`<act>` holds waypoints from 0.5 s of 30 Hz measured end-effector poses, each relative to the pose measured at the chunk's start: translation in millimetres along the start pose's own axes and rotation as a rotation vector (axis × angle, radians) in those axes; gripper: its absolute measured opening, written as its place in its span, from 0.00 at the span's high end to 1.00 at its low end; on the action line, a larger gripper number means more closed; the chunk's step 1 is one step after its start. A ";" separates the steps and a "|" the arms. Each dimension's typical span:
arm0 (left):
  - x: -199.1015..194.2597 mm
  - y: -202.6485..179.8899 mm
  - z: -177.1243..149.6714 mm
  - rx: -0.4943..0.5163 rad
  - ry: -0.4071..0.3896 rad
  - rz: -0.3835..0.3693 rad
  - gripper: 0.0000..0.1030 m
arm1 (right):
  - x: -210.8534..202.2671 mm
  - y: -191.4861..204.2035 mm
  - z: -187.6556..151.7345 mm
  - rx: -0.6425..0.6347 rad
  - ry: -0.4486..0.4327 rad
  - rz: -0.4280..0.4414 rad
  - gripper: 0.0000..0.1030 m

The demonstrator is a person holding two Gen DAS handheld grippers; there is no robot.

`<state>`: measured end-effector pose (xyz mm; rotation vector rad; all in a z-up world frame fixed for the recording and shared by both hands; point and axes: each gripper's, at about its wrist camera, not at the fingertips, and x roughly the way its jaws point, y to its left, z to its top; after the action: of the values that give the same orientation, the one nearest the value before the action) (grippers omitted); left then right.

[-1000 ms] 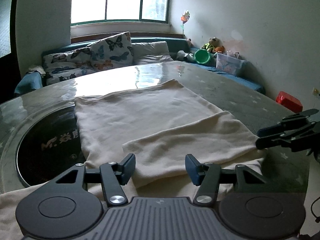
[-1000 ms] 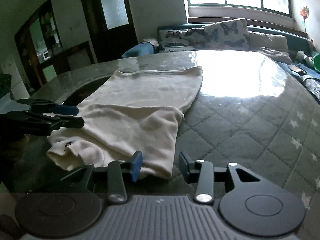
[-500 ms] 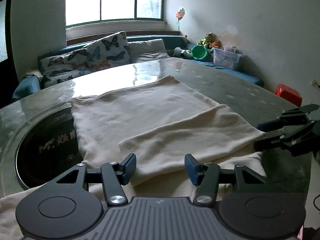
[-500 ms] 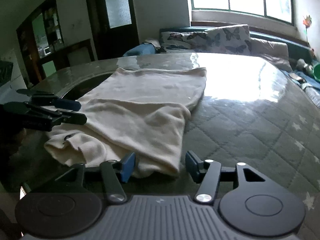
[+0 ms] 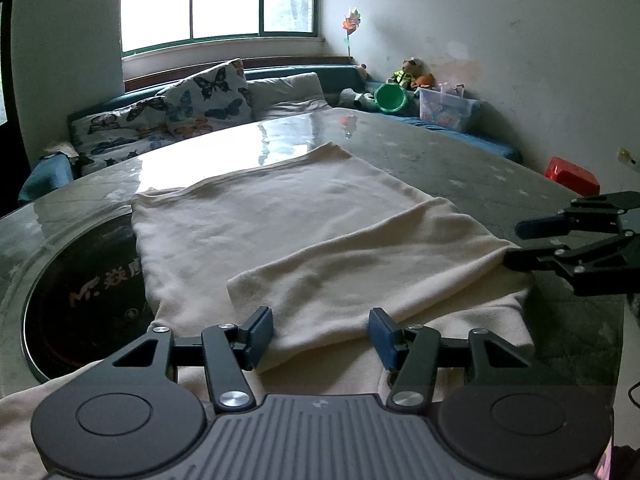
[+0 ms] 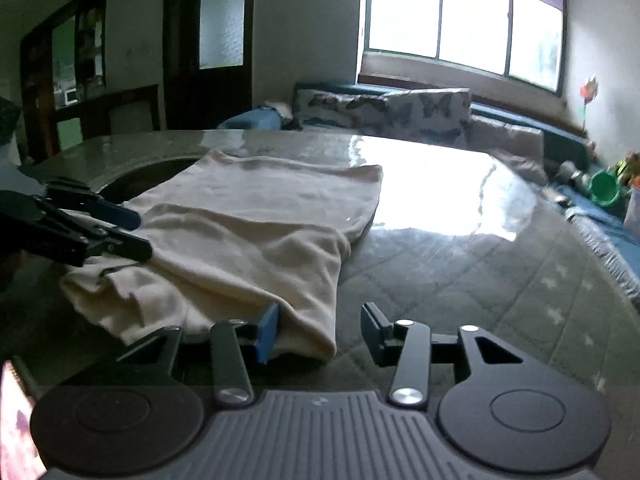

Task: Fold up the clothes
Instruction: 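Release the folded hem and withdraw the right gripper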

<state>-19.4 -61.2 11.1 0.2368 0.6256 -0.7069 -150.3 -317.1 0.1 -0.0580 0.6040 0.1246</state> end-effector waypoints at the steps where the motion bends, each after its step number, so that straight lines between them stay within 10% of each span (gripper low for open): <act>1: -0.5 -0.1 -0.1 0.004 0.001 -0.001 0.45 | -2.7 -2.4 1.0 0.011 0.003 0.023 0.57; 15: -0.8 -6.0 10.5 0.020 -0.018 0.000 0.45 | 57.0 -68.7 47.4 0.398 0.044 0.125 0.58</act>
<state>-19.1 -69.5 19.9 0.2483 0.6021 -0.7149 -68.0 -375.2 7.8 0.3635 0.6669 0.1227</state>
